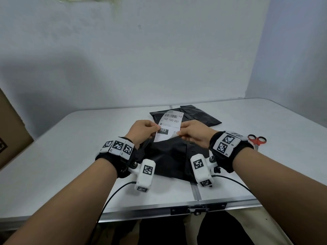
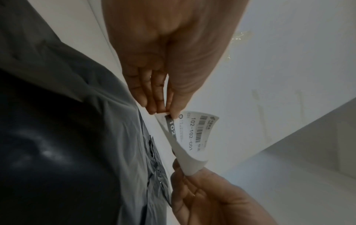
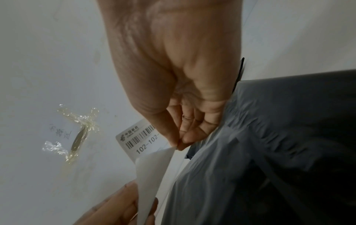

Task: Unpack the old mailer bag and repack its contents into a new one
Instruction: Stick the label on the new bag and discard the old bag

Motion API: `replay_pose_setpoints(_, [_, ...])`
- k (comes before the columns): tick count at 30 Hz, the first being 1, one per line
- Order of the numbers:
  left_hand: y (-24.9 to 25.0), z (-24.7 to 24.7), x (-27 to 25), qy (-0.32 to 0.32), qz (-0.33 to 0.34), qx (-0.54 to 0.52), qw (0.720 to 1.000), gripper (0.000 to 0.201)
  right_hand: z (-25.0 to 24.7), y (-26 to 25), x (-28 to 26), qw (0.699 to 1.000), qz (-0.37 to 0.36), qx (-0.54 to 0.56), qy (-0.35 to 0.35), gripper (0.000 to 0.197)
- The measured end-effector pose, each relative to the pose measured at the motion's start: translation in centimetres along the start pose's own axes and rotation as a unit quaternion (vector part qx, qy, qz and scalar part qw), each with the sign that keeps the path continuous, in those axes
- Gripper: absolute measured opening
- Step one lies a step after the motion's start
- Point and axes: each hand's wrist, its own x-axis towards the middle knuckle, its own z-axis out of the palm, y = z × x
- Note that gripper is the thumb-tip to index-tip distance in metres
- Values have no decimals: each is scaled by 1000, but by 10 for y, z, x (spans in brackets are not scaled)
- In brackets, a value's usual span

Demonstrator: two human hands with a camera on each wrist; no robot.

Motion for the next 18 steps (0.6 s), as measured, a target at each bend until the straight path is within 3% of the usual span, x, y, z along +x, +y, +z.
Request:
replay_pose_setpoints(6, [-2,1,4,24,-35,-35,998,10,9,8,7,997,-19,20,71,46])
replay_pose_setpoints(9, [-3,2,4,56,-25,-17,998,12,11,12,10,994,-42,16,103,29])
replay_pose_setpoints(15, [-5,1,1,25,-5,43,999,16,17,19,10,998,-33,-34,48,17])
replay_pose_setpoints(18, [-8,1,-1,7,-6,67,998,16,22,20,11,997,-24,-68,42,30])
